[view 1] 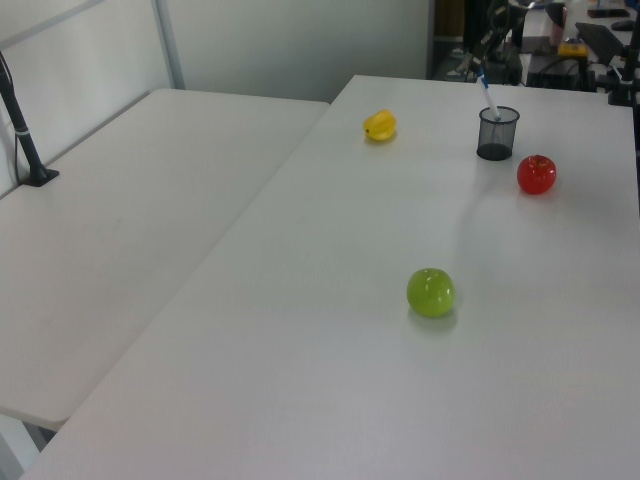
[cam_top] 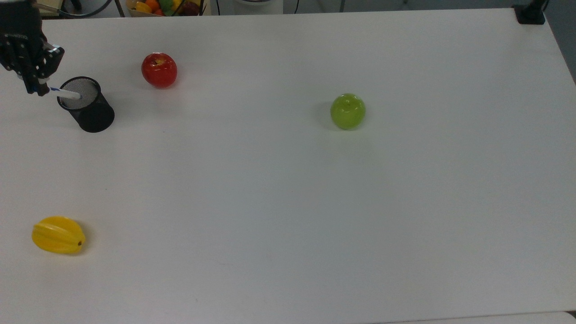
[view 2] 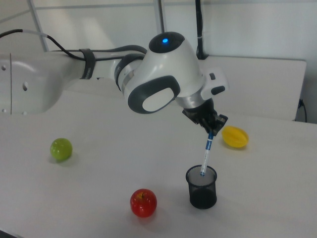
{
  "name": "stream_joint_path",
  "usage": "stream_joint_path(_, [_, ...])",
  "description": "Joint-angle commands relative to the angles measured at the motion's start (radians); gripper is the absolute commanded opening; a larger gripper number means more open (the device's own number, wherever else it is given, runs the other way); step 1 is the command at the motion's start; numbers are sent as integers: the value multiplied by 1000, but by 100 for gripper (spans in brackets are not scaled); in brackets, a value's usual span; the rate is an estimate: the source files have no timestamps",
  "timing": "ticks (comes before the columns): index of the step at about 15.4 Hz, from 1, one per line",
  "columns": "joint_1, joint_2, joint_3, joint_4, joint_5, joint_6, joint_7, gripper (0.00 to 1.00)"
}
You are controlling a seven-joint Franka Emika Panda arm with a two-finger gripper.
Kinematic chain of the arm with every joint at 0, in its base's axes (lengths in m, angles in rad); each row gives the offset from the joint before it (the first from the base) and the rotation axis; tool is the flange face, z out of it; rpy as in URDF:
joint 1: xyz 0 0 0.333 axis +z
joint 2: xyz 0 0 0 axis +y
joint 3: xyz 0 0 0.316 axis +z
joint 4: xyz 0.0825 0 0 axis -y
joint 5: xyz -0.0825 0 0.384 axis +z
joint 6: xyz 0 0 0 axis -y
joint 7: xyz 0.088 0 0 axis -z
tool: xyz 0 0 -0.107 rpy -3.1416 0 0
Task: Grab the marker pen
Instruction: 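Carry the marker toward the green apple and lower it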
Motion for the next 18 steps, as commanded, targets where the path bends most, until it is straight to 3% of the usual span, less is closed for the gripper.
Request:
stream_joint_path(1, [15,-94,4,-9,8,-30,-19,8])
stream_joint_path(4, [14,-137,36,-7,6,-132,-1,8])
stream_joint_path(7, [14,-144,94,25,-20,-258,125,8])
stream_joint_path(13, [10,-148,292,54,-130,-464,370,8])
stream_joint_path(16, [10,-115,394,36,-199,-481,461,8])
stream_joint_path(18, [12,-78,430,31,-222,-478,484,8])
